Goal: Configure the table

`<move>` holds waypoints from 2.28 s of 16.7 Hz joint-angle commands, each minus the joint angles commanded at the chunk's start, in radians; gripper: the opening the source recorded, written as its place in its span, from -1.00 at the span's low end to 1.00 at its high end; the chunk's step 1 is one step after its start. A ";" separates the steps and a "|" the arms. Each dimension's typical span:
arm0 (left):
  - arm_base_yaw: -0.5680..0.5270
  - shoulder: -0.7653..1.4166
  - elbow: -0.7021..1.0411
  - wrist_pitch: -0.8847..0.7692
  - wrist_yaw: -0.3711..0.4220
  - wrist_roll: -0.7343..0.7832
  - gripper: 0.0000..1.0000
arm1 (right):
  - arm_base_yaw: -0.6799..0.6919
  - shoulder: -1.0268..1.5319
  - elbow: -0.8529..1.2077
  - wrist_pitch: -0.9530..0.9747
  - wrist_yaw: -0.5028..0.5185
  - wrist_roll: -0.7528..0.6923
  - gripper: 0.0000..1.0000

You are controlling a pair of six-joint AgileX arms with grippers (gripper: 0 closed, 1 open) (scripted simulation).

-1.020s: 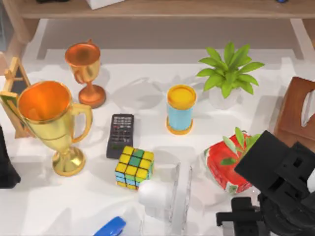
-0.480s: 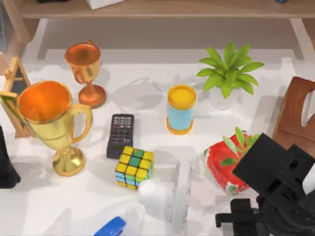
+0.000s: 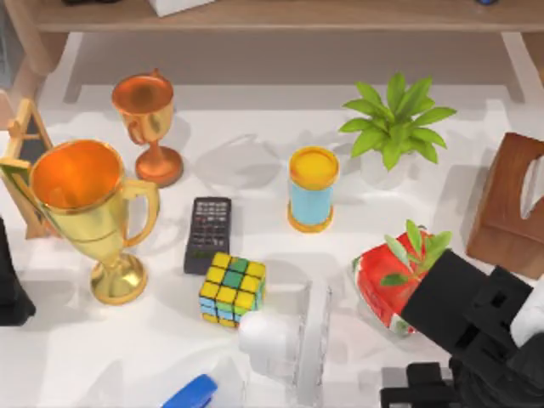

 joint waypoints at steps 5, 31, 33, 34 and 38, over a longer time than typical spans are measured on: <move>0.000 0.000 0.000 0.000 0.000 0.000 1.00 | 0.000 0.000 0.000 0.000 0.000 0.000 -0.40; 0.000 0.000 0.000 0.000 0.000 0.000 1.00 | -0.211 -0.127 0.040 0.249 -0.044 0.063 1.00; 0.000 0.000 0.000 0.000 0.000 0.000 1.00 | -0.332 -0.161 0.043 0.386 -0.066 0.096 1.00; 0.000 0.000 0.000 0.000 0.000 0.000 1.00 | -0.398 -0.171 0.041 0.461 -0.079 0.114 1.00; 0.000 0.000 0.000 0.000 0.000 0.000 1.00 | -0.685 -0.171 0.013 0.795 -0.148 0.199 1.00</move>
